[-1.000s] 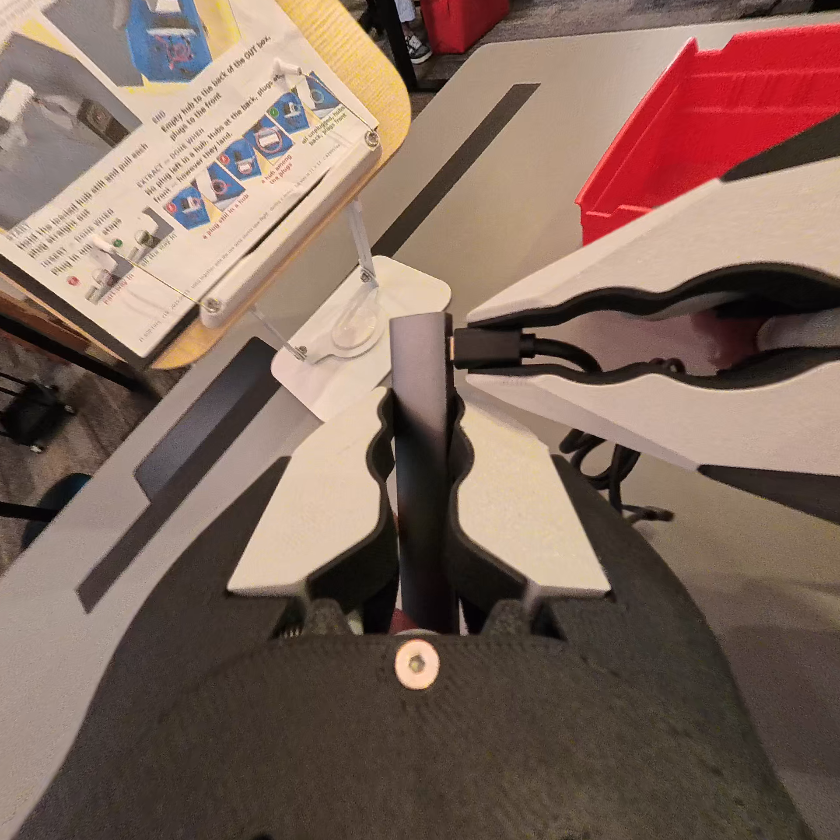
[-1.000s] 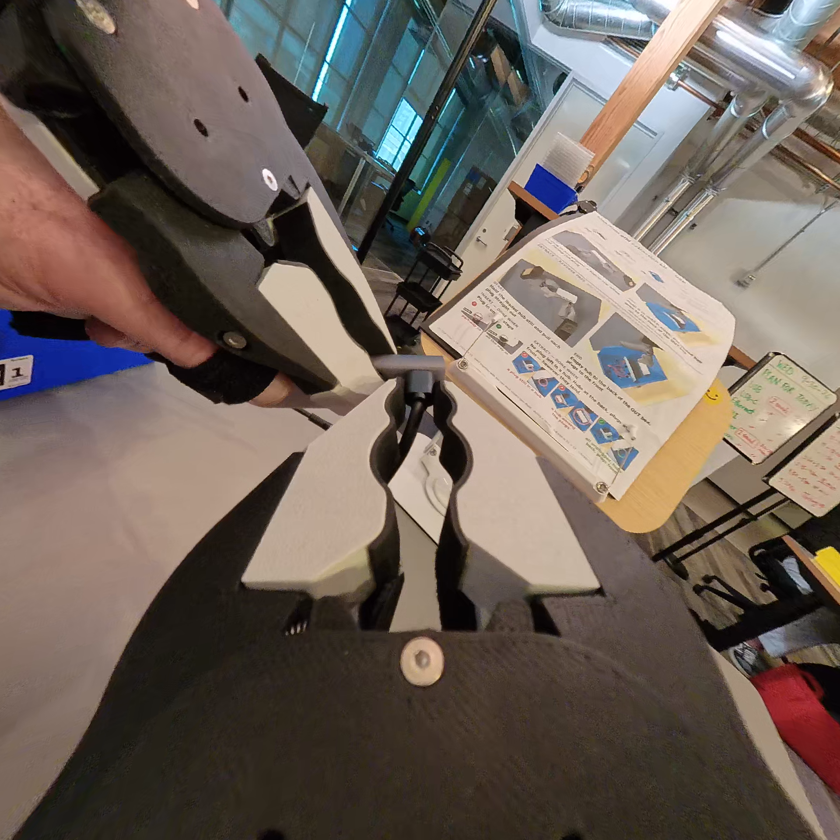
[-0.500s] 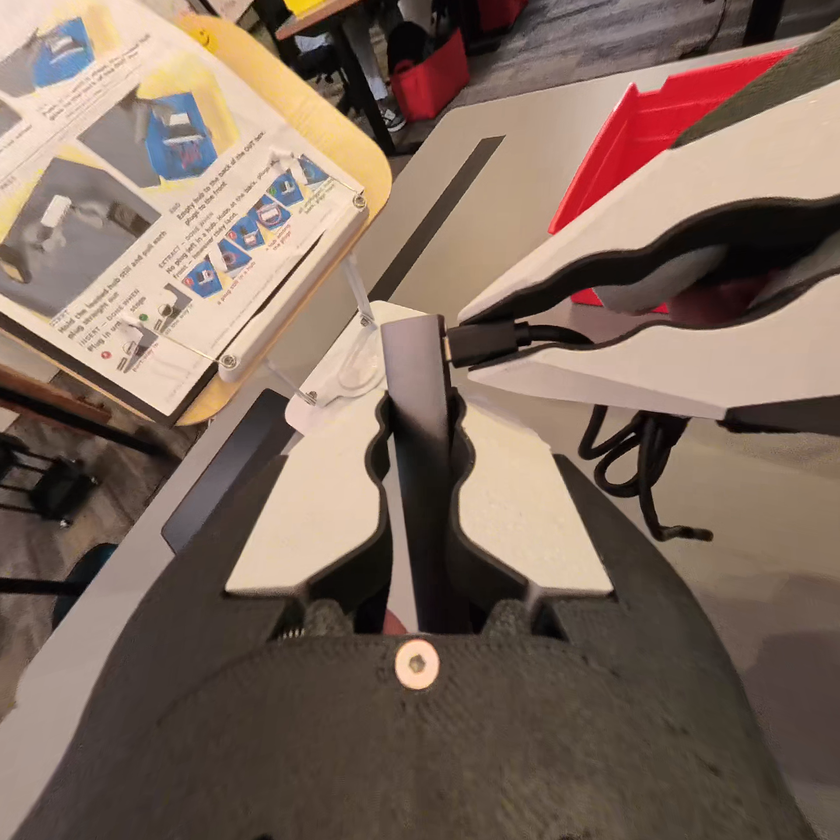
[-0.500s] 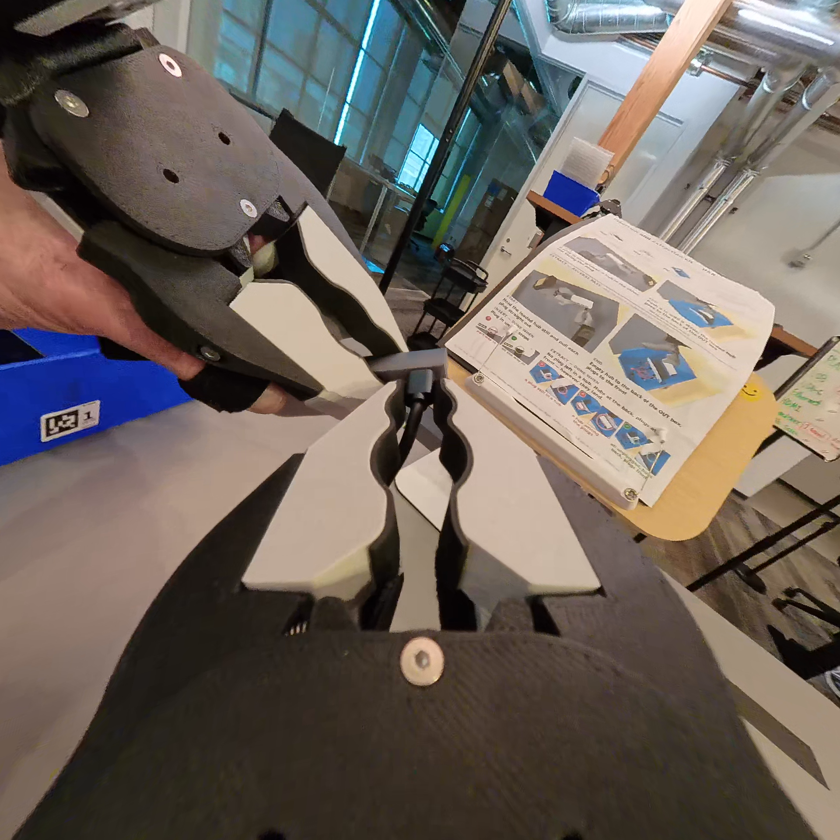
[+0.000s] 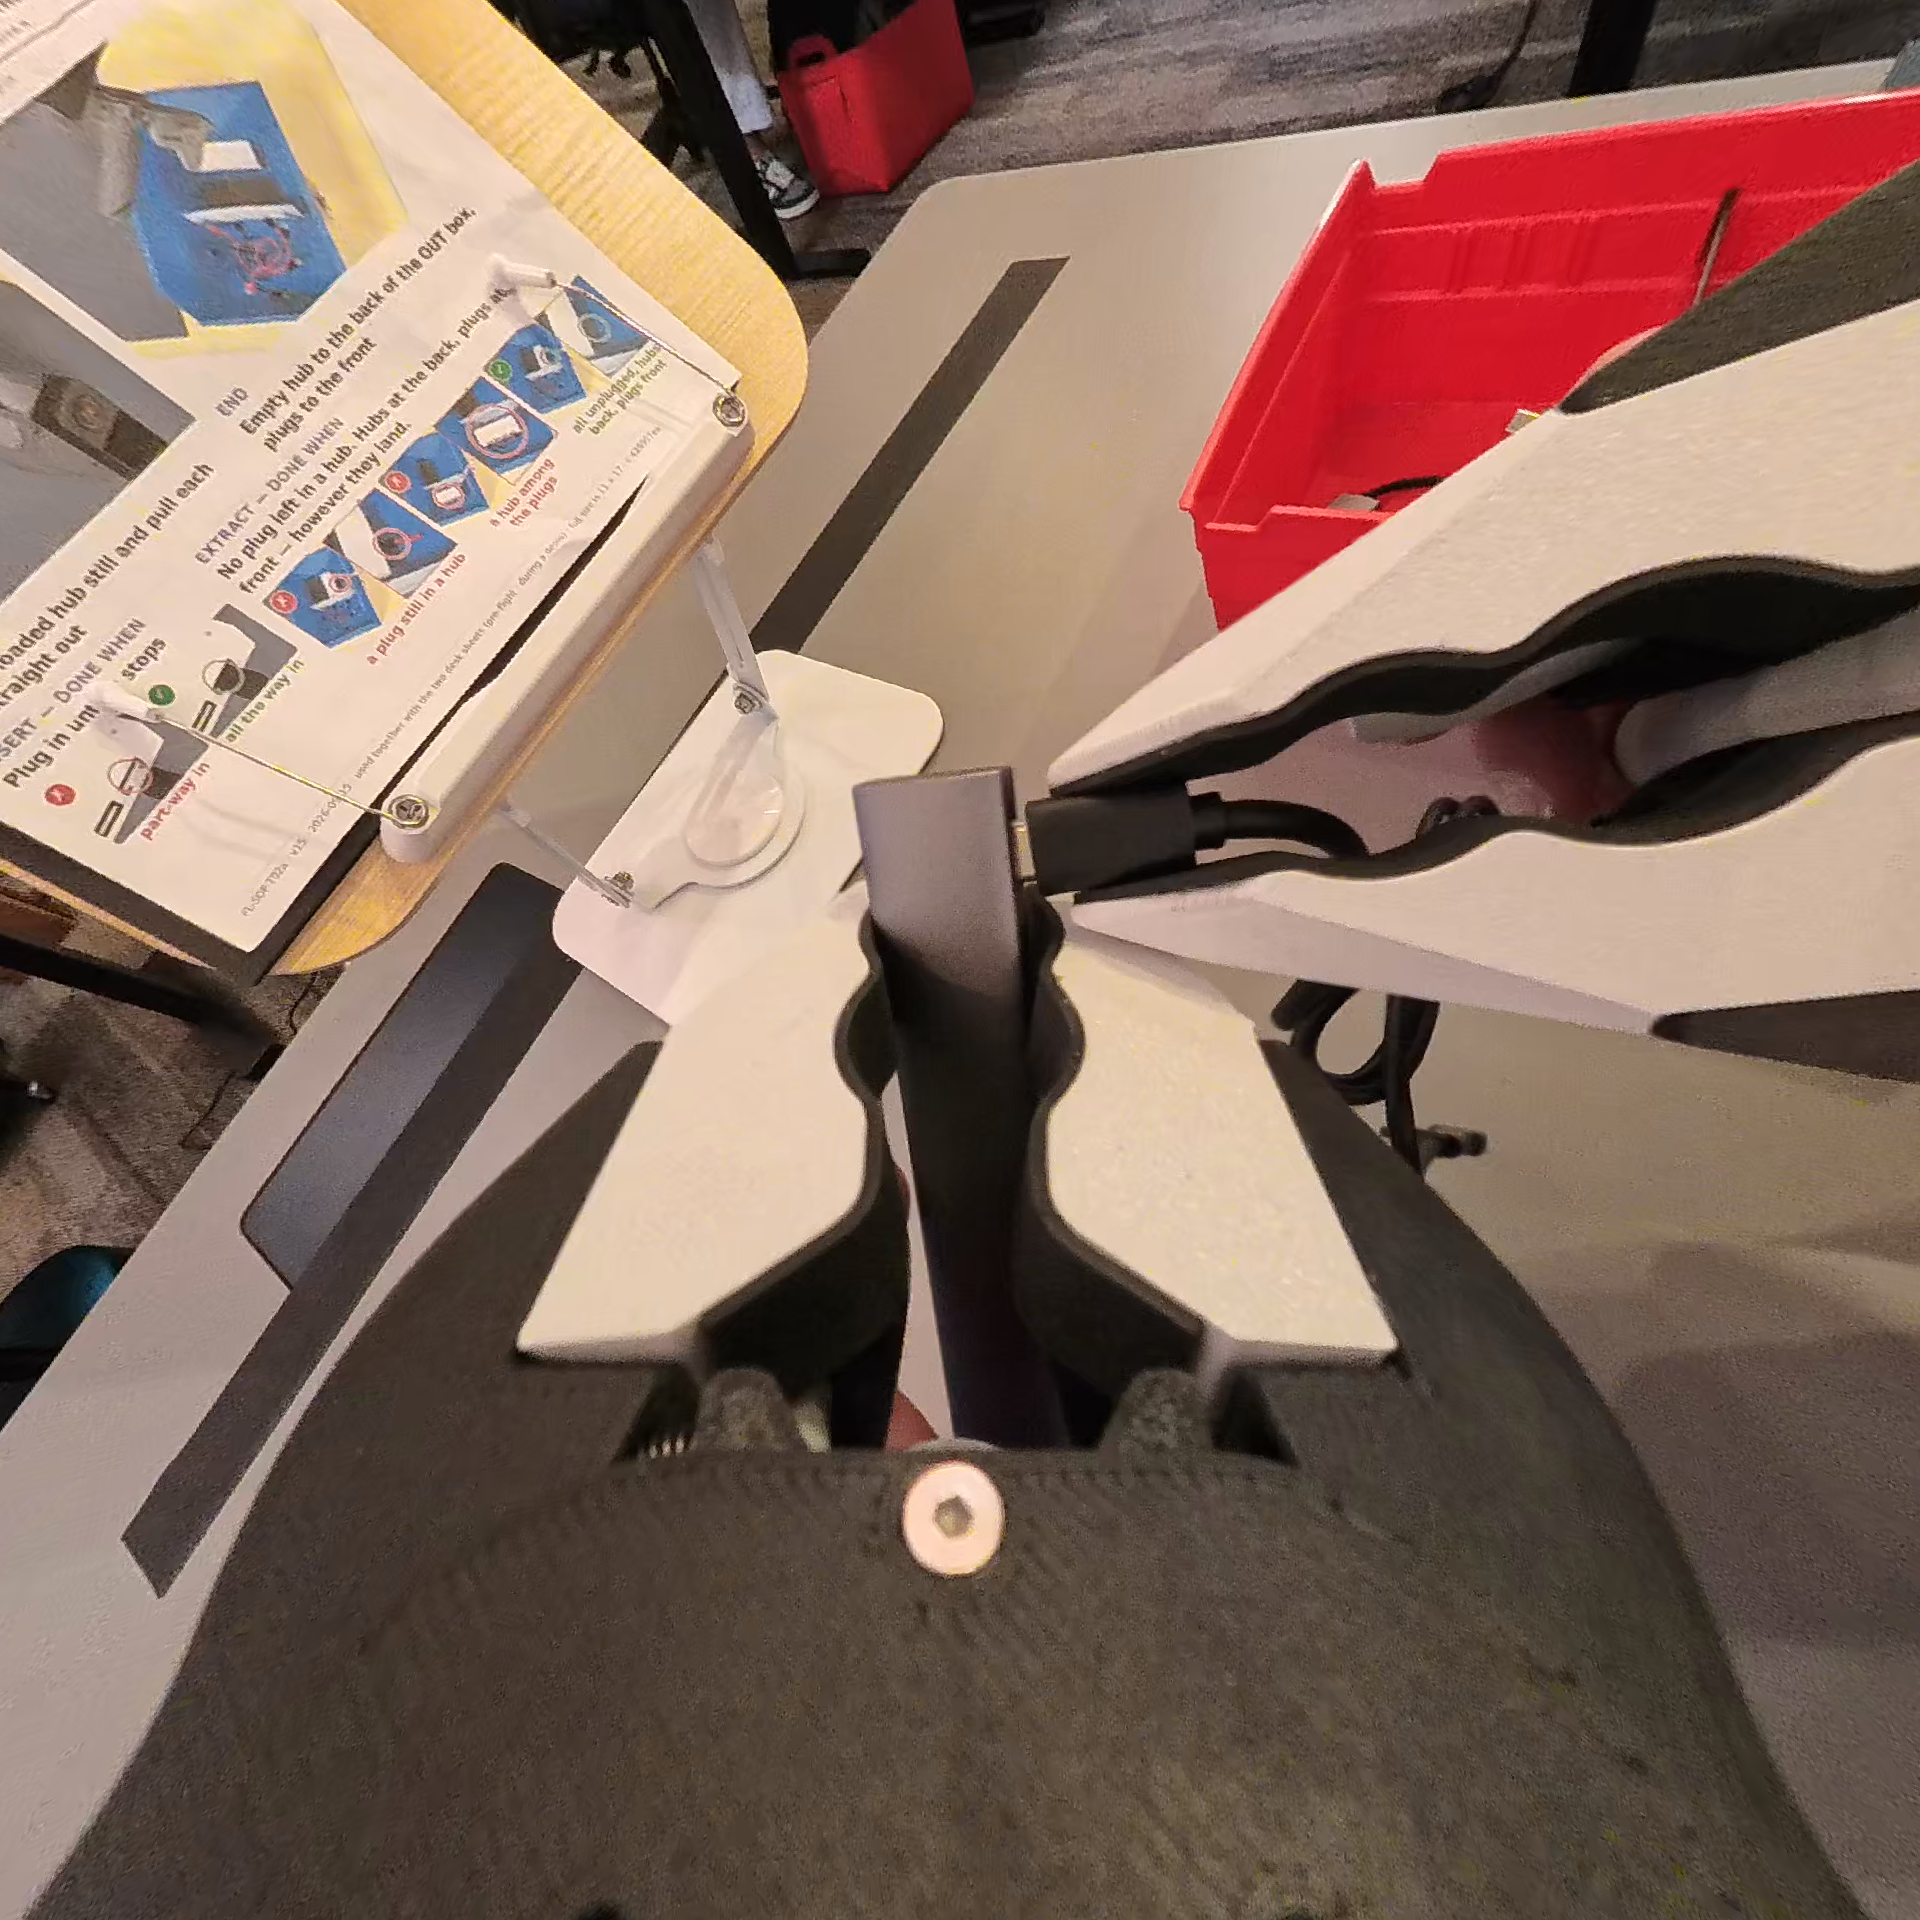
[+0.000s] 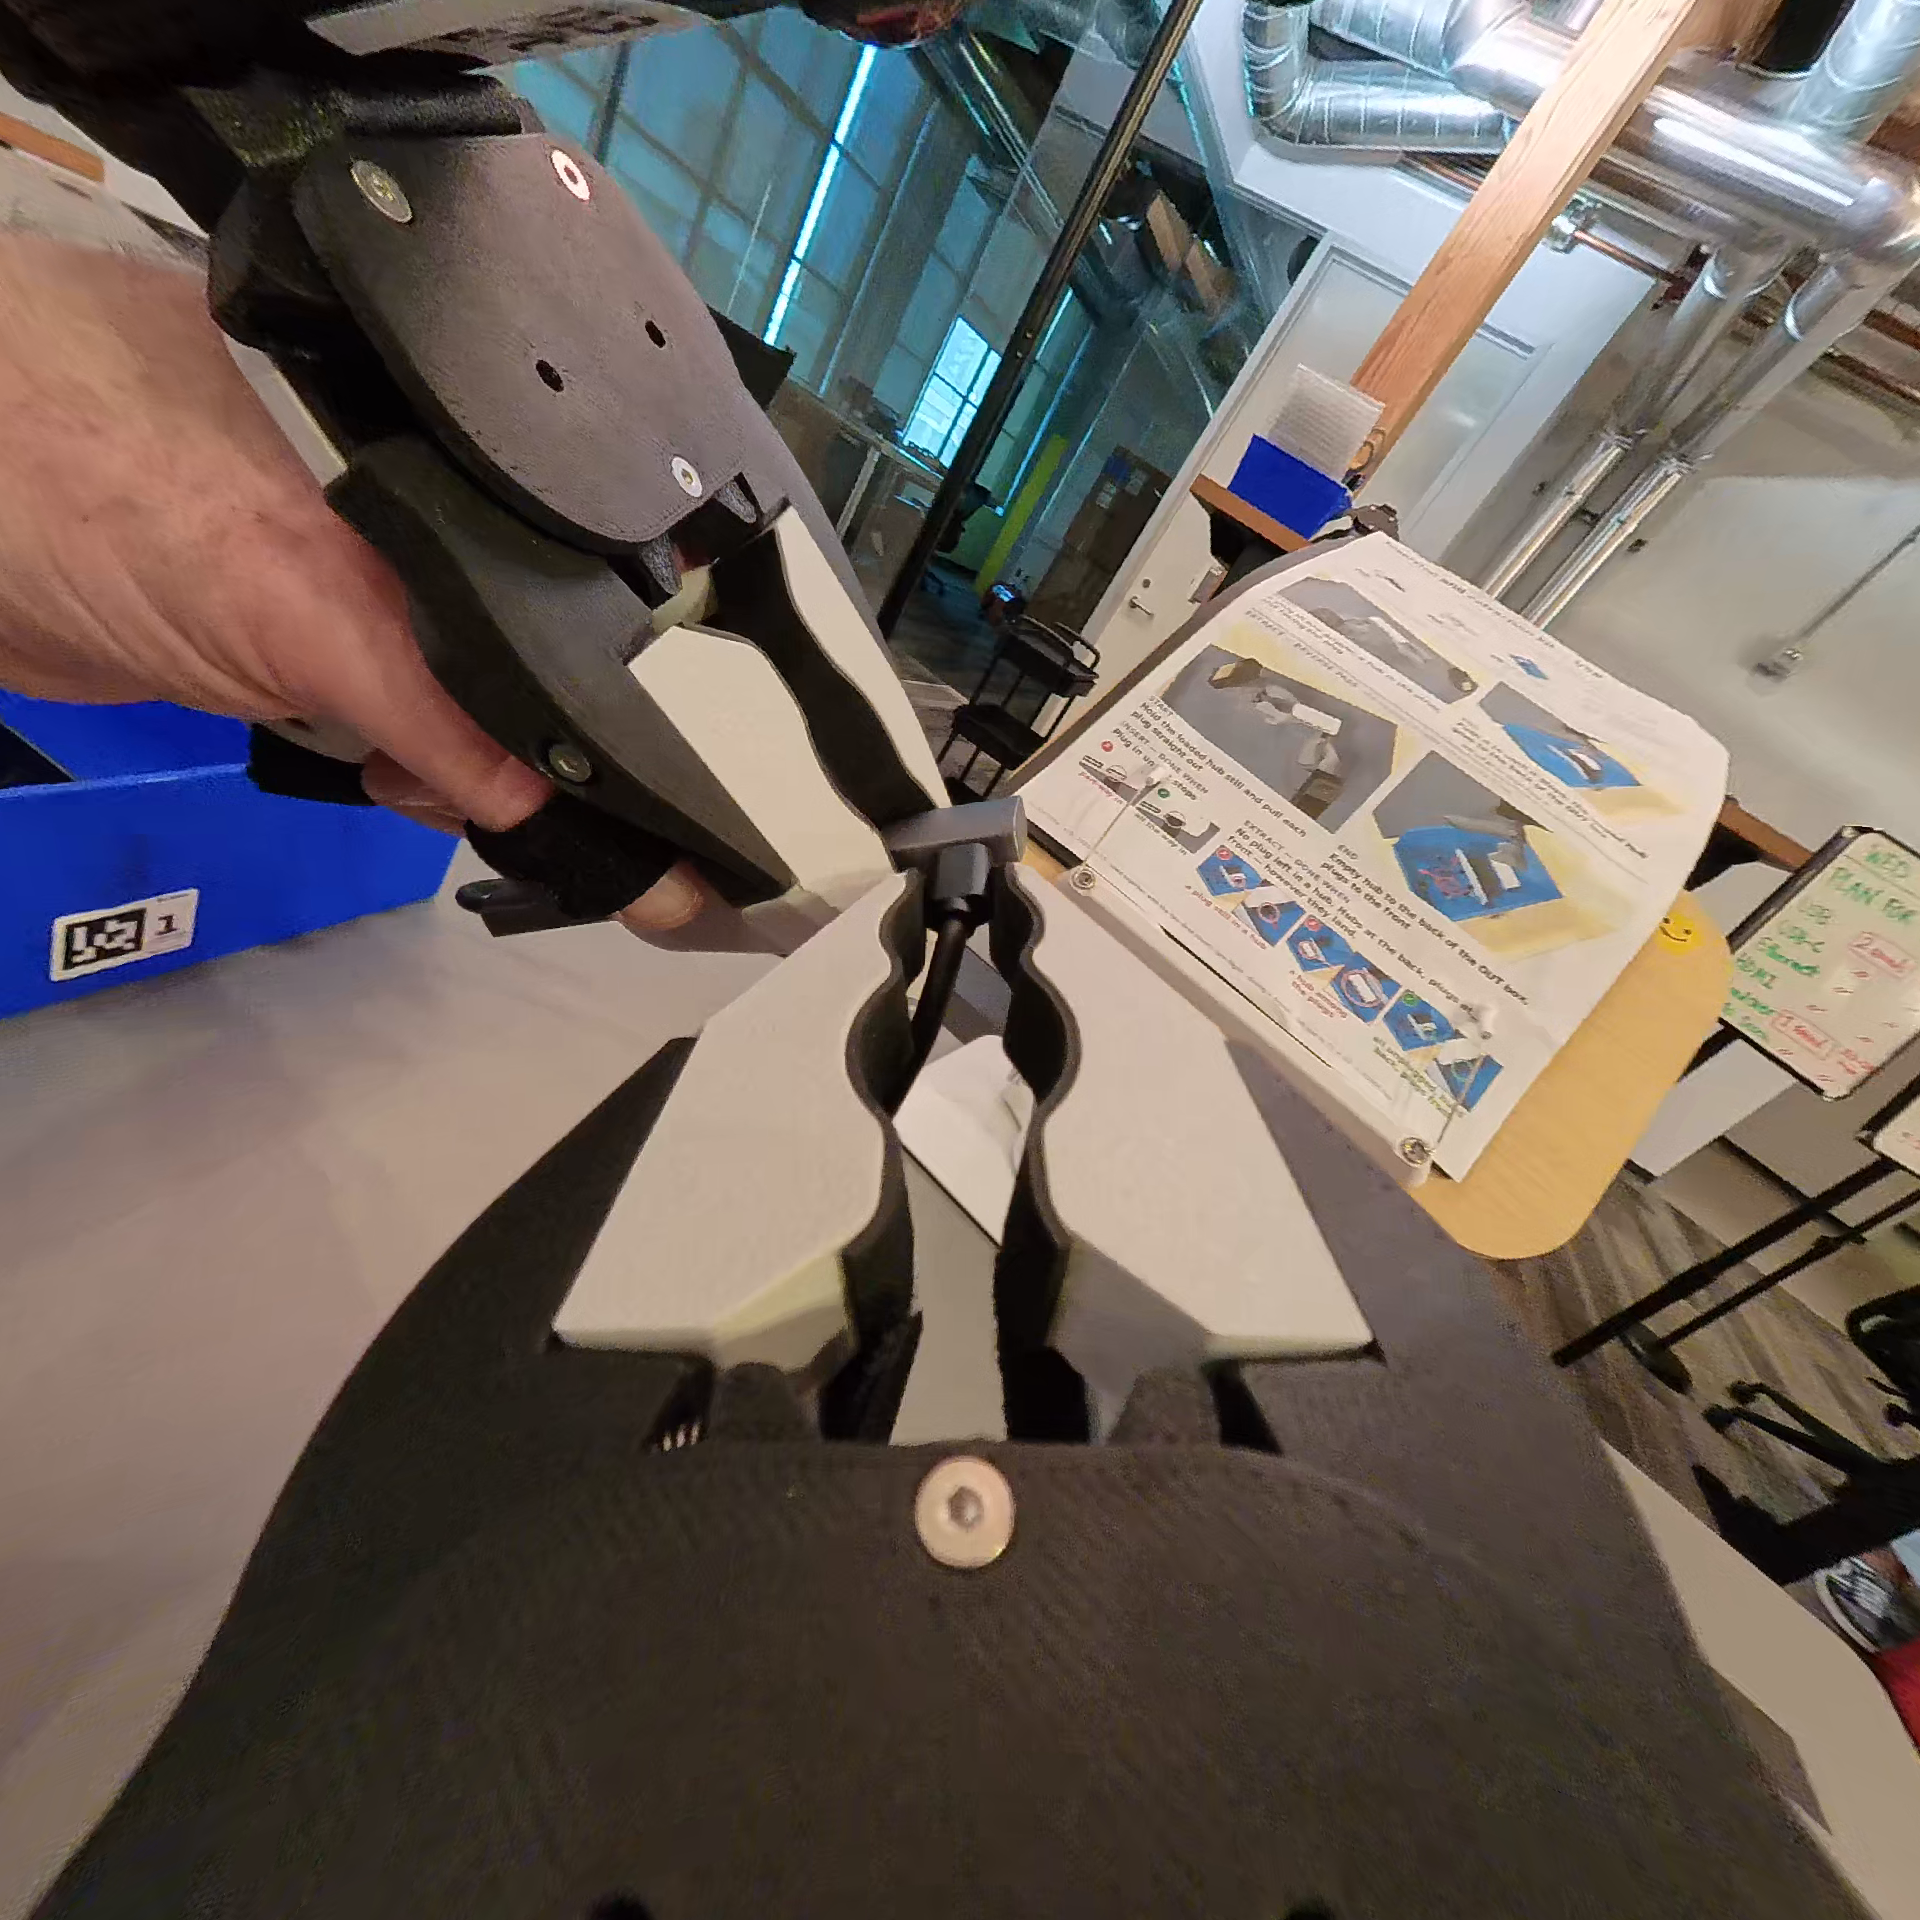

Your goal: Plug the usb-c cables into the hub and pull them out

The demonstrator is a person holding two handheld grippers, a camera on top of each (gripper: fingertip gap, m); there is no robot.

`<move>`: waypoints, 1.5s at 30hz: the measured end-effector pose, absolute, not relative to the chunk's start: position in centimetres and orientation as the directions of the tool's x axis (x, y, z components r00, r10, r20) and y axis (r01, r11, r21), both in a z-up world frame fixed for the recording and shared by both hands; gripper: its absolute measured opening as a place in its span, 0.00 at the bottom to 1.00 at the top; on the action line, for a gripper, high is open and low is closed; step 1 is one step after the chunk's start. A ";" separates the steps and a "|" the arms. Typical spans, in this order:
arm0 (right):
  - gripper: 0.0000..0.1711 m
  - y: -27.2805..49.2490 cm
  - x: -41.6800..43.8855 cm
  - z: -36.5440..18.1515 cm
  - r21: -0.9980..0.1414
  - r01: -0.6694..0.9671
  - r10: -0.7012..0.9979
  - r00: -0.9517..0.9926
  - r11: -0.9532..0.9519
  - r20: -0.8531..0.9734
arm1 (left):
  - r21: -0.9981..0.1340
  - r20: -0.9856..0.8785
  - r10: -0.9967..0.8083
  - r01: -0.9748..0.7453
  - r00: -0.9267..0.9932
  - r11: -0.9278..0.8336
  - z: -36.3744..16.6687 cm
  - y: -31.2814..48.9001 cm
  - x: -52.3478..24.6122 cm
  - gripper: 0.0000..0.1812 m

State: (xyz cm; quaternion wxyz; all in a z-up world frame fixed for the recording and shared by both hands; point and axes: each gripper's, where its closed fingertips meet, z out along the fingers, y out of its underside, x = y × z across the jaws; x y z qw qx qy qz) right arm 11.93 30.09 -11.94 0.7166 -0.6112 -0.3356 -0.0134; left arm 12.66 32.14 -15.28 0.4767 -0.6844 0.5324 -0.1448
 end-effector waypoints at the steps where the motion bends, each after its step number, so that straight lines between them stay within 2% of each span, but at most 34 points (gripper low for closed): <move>1: 0.06 30.1 12.0 -12.0 -0.861 0.441 0.381 0.773 0.253 0.508 | -0.811 -0.305 -0.866 -0.584 0.395 0.019 -15.3 32.2 12.8 0.11; 7: 0.05 30.0 11.8 -12.1 -0.755 0.606 0.263 0.707 0.251 0.656 | -0.822 -0.282 -0.870 -0.570 0.405 0.001 -15.7 32.2 12.8 0.11; 11: 0.05 29.9 11.6 -12.0 -0.706 0.661 0.219 0.672 0.255 0.708 | -0.828 -0.282 -0.864 -0.561 0.417 0.000 -15.6 32.2 12.7 0.11; 14: 0.05 29.7 11.3 -12.0 -0.713 0.650 0.272 0.659 0.263 0.701 | -0.840 -0.255 -0.870 -0.542 0.422 -0.017 -15.6 32.0 12.5 0.11; 19: 0.06 29.6 11.2 -12.1 -0.834 0.497 0.516 0.662 0.241 0.544 | -0.848 -0.259 -0.870 -0.530 0.420 -0.003 -15.6 31.7 12.1 0.11; 20: 0.06 29.7 11.3 -11.9 -0.827 0.506 0.494 0.669 0.245 0.556 | -0.855 -0.253 -0.866 -0.518 0.431 -0.008 -15.4 31.7 12.2 0.11; 22: 0.05 29.8 11.4 -11.6 -0.740 0.621 0.350 0.654 0.256 0.670 | -0.858 -0.259 -0.854 -0.514 0.452 -0.011 -15.0 32.1 12.4 0.11; 24: 0.05 29.2 11.3 -11.1 -0.709 0.650 0.273 0.655 0.273 0.705 | -0.867 -0.249 -0.846 -0.498 0.472 -0.023 -14.9 32.4 12.6 0.11; 25: 0.05 28.5 11.1 -10.7 -0.692 0.661 0.241 0.650 0.289 0.721 | -0.871 -0.257 -0.799 -0.489 0.543 -0.053 -14.8 33.9 11.5 0.11; 27: 0.05 27.7 10.7 -10.6 -0.655 0.695 0.206 0.623 0.298 0.755 | -0.919 -0.131 -0.775 -0.368 0.618 -0.138 -13.9 35.9 9.2 0.11; 29: 0.05 27.9 10.6 -11.0 -0.706 0.642 0.273 0.652 0.297 0.708 | -0.886 -0.225 -0.775 -0.455 0.591 -0.091 -14.0 35.6 8.5 0.11; 32: 0.06 28.2 11.5 -10.5 -0.743 0.608 0.300 0.680 0.281 0.669 | -0.861 -0.252 -0.790 -0.502 0.559 -0.081 -14.7 34.7 8.8 0.11; 39: 0.06 27.3 16.9 -6.6 -0.826 0.521 0.327 0.759 0.214 0.563 | -0.867 -0.265 -0.793 -0.496 0.548 -0.053 -14.7 33.7 8.7 0.11; 45: 0.06 25.9 25.1 -1.5 -0.866 0.472 0.256 0.827 0.166 0.500 | -0.883 -0.260 -0.792 -0.468 0.553 -0.037 -14.2 32.7 8.4 0.11</move>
